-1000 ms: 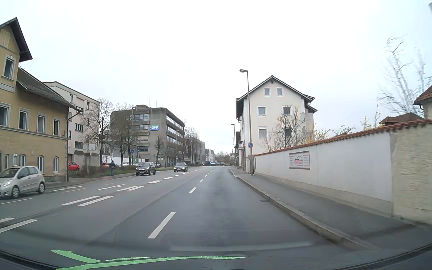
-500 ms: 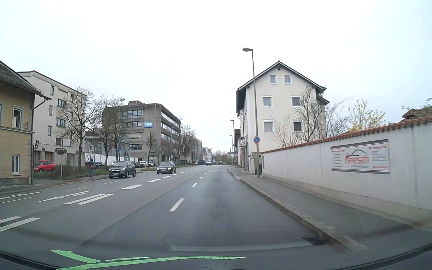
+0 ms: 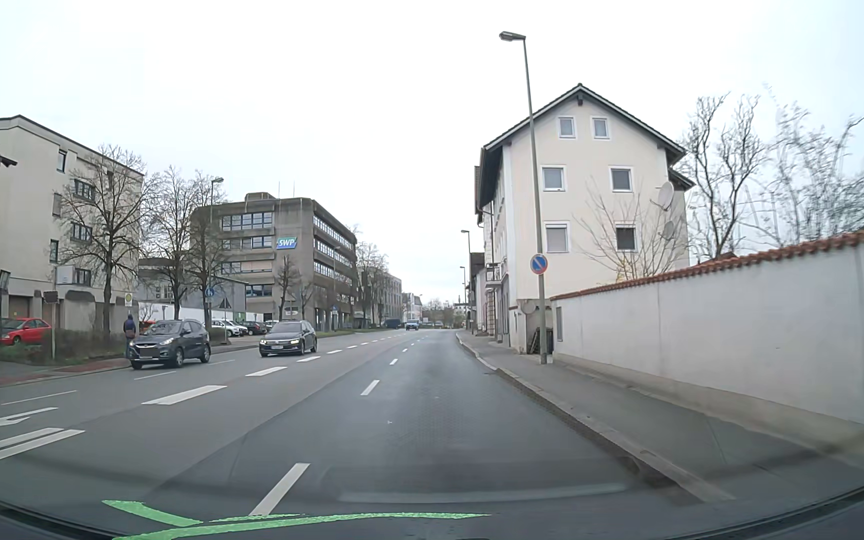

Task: Follow the waypoints while adhering to traffic rules and regulations

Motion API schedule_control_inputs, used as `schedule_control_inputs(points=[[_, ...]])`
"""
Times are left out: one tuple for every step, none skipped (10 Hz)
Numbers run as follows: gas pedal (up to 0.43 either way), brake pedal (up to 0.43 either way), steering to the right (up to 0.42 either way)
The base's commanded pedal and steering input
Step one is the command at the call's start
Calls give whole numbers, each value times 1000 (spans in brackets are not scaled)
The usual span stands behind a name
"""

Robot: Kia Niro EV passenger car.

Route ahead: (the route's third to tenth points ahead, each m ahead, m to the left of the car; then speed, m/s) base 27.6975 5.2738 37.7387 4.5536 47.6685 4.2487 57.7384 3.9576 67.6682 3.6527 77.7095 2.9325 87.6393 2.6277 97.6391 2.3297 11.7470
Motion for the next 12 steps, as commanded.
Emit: schedule_control_inputs(points=[[138,0,0],[138,0,0],[138,0,0],[138,0,0],[138,0,0],[138,0,0],[138,0,-1],[138,0,-1],[138,0,-1],[138,0,-1],[138,0,-1],[138,0,-1]])
